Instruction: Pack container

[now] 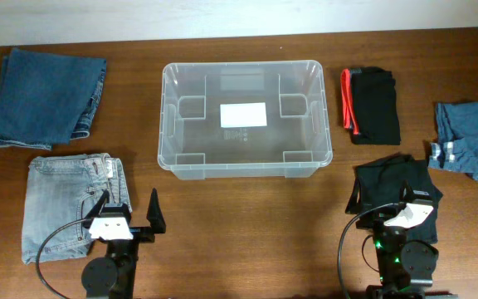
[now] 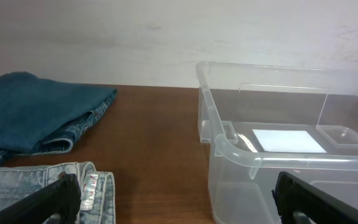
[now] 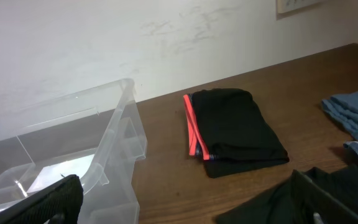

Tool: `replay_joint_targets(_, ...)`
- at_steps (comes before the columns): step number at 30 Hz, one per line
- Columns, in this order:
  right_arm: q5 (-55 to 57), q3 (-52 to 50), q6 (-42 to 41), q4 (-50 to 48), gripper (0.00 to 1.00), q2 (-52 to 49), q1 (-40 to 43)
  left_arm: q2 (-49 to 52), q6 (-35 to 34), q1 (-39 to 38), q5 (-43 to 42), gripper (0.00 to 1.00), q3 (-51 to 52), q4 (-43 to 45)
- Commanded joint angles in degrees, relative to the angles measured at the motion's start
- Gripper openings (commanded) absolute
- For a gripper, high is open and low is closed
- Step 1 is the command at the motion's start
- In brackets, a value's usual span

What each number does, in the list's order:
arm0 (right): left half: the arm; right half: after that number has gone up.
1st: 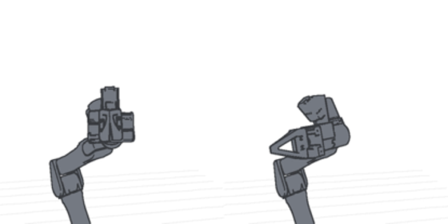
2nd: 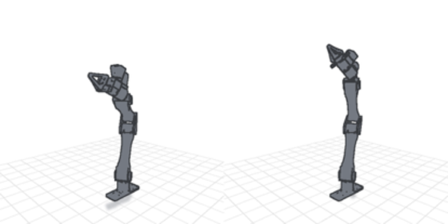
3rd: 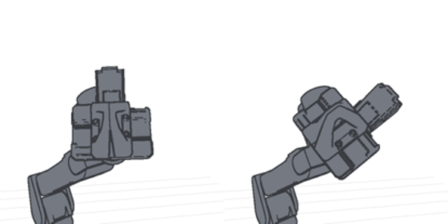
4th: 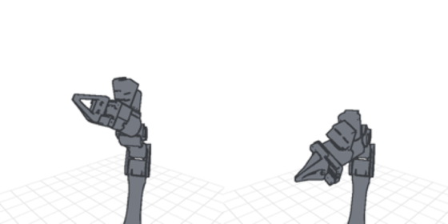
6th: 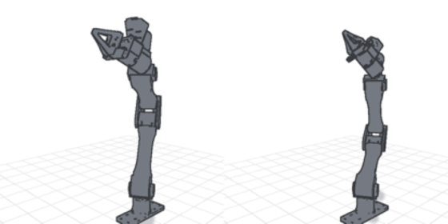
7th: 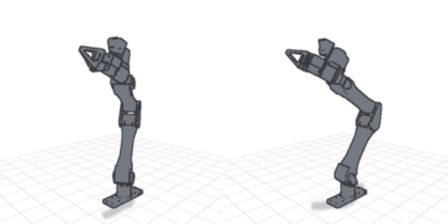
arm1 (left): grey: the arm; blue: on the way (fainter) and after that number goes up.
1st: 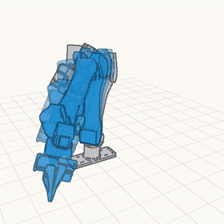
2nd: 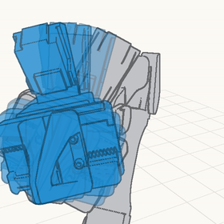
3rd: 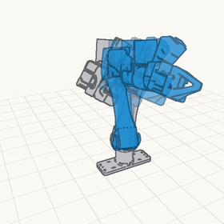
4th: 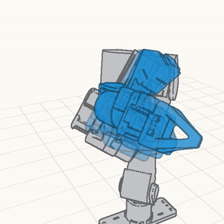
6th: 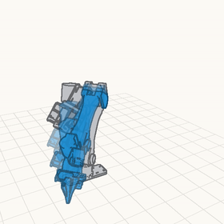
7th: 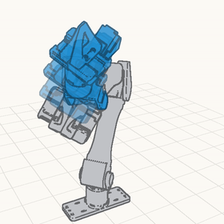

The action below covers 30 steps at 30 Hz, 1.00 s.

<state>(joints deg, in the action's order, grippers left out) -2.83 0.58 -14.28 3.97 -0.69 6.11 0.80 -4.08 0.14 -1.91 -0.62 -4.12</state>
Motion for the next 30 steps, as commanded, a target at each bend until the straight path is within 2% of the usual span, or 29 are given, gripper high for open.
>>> replay_joint_targets(1, 0.3, -0.3, 0.5, 0.3, 0.99, 0.5, -0.5, -0.4, 0.5, 0.2, 0.2, 0.99, 0.1, -0.5)
replay_joint_targets(24, -0.3, -0.3, 0.1, 0.3, 0.98, 0.5, -0.5, -0.4, 0.5, 0.2, 0.2, 0.99, 0.1, -0.5)
replay_joint_targets(30, -13.3, -0.3, -12.9, -0.8, 0.98, 0.5, -0.5, -0.4, 0.5, 0.2, 0.2, 0.99, 0.1, -0.5)
